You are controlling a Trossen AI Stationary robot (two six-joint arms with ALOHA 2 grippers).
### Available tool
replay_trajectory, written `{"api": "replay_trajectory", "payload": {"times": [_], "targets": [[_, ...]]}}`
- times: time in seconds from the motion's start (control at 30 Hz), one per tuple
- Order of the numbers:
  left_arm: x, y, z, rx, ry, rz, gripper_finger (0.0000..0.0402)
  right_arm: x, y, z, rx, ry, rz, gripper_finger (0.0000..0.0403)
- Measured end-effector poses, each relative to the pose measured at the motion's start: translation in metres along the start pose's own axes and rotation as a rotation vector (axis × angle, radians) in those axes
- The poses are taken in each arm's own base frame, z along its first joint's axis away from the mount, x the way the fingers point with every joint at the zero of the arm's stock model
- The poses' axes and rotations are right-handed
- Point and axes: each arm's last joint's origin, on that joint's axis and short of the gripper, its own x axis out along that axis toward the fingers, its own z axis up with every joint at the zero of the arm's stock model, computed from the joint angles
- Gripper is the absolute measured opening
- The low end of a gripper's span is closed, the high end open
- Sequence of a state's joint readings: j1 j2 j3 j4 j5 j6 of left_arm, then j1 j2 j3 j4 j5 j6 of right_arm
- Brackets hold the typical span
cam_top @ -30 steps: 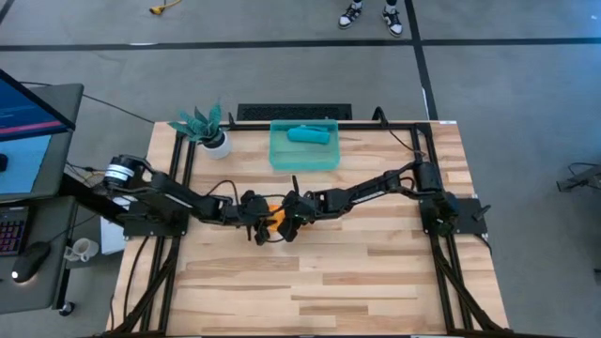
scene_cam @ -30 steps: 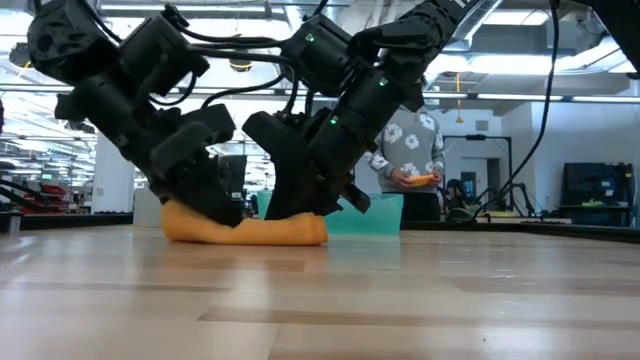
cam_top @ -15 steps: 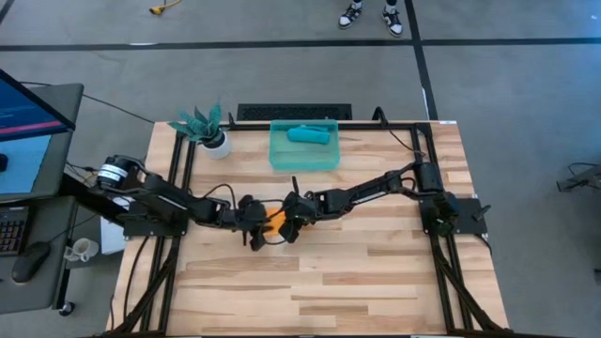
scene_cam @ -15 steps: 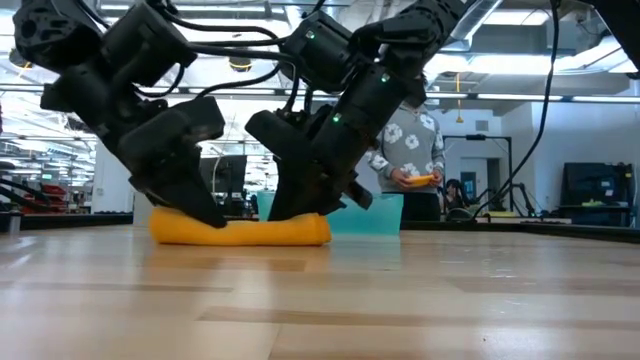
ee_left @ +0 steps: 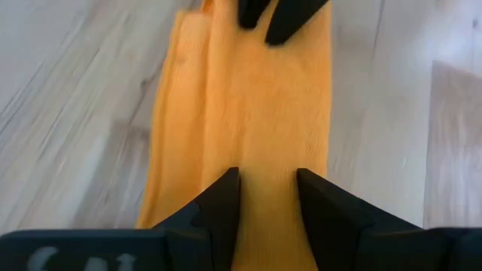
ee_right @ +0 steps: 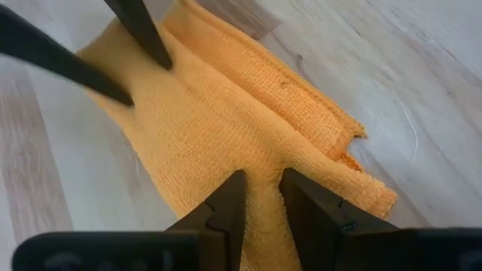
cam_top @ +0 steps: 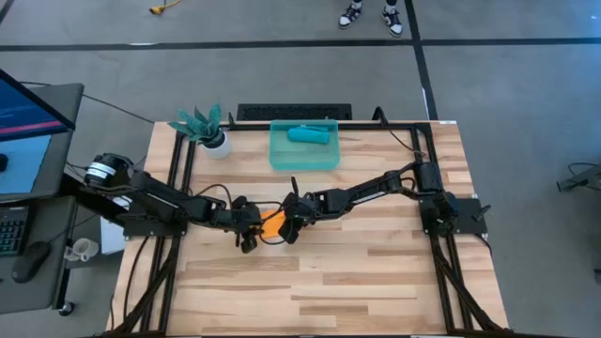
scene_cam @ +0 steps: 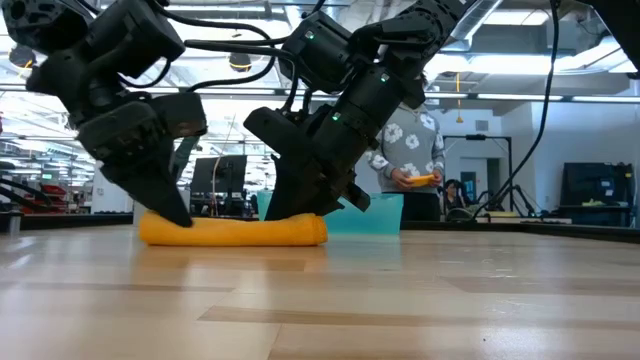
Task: Roll microfiber towels into tight, uniform cylinder then place into a basket
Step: Roll the yellow microfiber cloth
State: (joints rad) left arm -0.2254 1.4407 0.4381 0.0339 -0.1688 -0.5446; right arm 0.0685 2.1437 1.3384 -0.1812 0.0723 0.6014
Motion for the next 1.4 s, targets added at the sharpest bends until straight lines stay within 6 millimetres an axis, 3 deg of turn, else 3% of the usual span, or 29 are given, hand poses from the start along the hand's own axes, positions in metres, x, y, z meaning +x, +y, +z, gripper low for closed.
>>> {"api": "replay_trajectory", "payload": {"times": [0.3,0.47,0.57,0.77,1.0,1.23,1.4], "targets": [[-0.015,0.005,-0.007,-0.016,0.074,0.028,0.0128,0.001,0.000,0.001,0.002,-0.011,0.006,0.0118],[-0.031,0.003,-0.004,-0.014,0.094,-0.041,0.0128,0.001,0.000,0.000,0.001,-0.007,0.001,0.0118],[-0.051,-0.007,0.015,0.001,-0.063,-0.111,0.0128,0.001,0.000,0.000,0.001,-0.007,0.001,0.0118],[-0.067,-0.009,0.015,0.023,-0.250,0.049,0.0128,0.001,0.000,0.000,0.001,-0.010,0.002,0.0118],[-0.040,-0.020,0.015,0.036,-0.323,0.010,0.0128,0.001,0.000,0.000,0.001,-0.011,0.003,0.0118],[0.002,-0.016,0.000,0.019,-0.198,0.100,0.0128,0.001,0.000,0.000,0.001,-0.010,0.003,0.0118],[0.017,-0.014,-0.007,-0.017,-0.166,0.150,0.0128,0.001,0.000,0.000,0.001,-0.010,0.003,0.0118]]}}
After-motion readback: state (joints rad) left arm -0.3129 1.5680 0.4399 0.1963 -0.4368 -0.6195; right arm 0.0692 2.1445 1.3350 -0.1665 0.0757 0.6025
